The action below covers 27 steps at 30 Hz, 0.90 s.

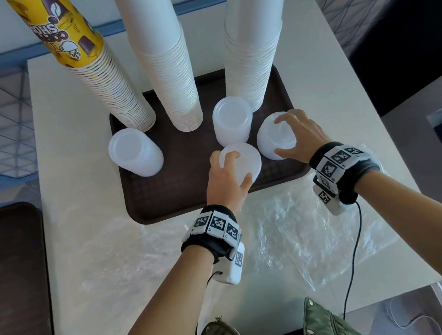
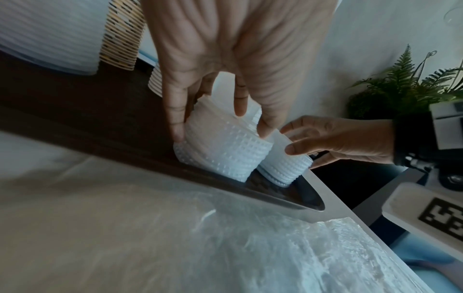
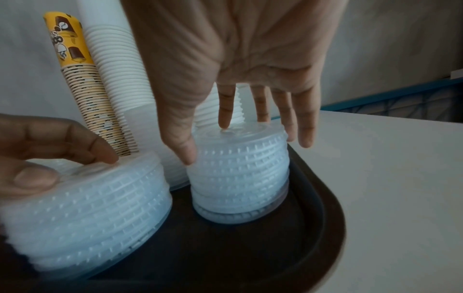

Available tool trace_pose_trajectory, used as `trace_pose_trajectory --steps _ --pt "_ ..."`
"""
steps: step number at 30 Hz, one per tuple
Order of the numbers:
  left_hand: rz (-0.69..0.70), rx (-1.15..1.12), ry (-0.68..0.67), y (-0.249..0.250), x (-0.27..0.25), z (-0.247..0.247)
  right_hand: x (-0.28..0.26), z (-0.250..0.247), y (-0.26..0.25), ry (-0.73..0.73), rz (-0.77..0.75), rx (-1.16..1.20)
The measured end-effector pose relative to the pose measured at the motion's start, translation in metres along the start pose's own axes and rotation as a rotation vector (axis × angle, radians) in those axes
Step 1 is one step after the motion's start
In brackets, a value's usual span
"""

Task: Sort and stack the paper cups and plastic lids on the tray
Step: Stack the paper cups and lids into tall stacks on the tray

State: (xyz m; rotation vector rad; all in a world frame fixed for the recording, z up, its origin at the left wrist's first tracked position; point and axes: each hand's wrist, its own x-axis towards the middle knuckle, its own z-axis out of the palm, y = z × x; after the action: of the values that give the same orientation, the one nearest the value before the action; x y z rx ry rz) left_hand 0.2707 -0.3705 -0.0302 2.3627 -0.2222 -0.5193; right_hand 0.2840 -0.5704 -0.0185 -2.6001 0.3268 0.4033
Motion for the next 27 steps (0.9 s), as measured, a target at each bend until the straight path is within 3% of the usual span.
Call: trace_pose_trajectory --steps 5,13,19,27 --pt "-0.033 -0.01 0.008 0.012 0.0 0.011 0.009 -0.013 0.002 -0.063 -0.049 -0.026" --pt "-0.068 0.049 0.105 0.01 -0.002 0.011 -0.003 -0.011 0.013 -0.019 -0.016 0.088" --pt "-0.058 0.045 0.143 0.011 0.003 0.018 0.005 -0.003 0.012 0.039 -0.019 0.017" --pt "-0.106 0.023 0.244 -0.018 0.003 0.005 0.022 0.007 -0.009 -0.008 0.08 -0.117"
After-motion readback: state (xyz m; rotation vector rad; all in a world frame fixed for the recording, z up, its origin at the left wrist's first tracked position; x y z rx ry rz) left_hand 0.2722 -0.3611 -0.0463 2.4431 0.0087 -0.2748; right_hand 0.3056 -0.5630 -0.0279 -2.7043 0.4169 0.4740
